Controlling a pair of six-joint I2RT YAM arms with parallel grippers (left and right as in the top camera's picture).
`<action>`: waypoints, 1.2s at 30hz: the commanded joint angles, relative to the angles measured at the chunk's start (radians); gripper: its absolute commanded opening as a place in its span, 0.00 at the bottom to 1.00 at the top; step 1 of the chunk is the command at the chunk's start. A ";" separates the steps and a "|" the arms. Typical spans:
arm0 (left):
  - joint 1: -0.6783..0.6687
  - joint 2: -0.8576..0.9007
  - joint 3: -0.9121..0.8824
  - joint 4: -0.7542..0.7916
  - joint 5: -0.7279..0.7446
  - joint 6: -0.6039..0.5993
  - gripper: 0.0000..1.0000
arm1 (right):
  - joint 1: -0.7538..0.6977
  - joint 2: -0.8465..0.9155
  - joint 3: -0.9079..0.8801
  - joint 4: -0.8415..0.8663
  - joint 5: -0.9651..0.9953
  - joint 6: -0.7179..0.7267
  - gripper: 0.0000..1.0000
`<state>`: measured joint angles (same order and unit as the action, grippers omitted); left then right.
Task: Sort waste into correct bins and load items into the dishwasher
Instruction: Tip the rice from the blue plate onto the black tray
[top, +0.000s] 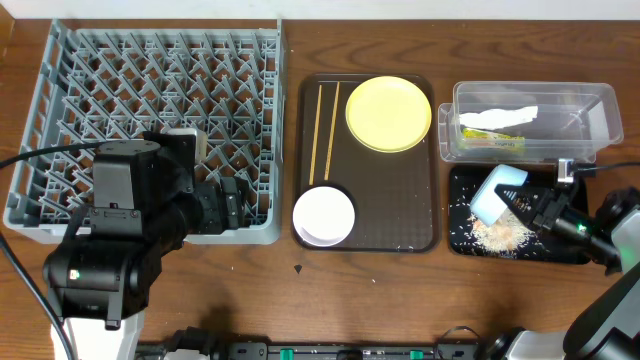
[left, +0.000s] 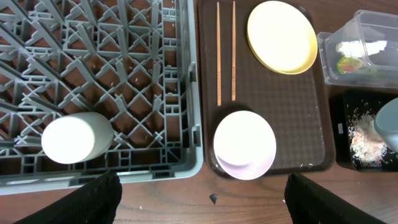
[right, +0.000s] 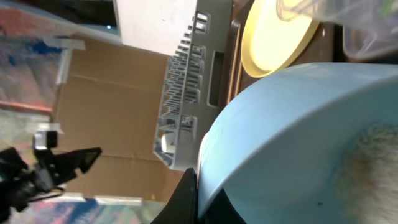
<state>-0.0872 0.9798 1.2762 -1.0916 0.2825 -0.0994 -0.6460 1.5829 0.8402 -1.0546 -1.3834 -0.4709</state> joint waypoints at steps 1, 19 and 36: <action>-0.004 0.000 0.004 0.006 -0.006 0.018 0.85 | -0.016 0.003 0.000 0.039 -0.027 -0.043 0.01; -0.004 0.000 0.004 0.020 -0.006 0.018 0.85 | -0.003 -0.018 0.001 0.022 -0.010 0.124 0.01; -0.004 0.005 0.004 0.035 -0.002 0.016 0.84 | 0.318 -0.206 0.200 -0.177 0.352 0.072 0.01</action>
<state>-0.0872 0.9802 1.2762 -1.0657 0.2825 -0.0998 -0.4828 1.4555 0.9585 -1.2495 -1.2297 -0.4789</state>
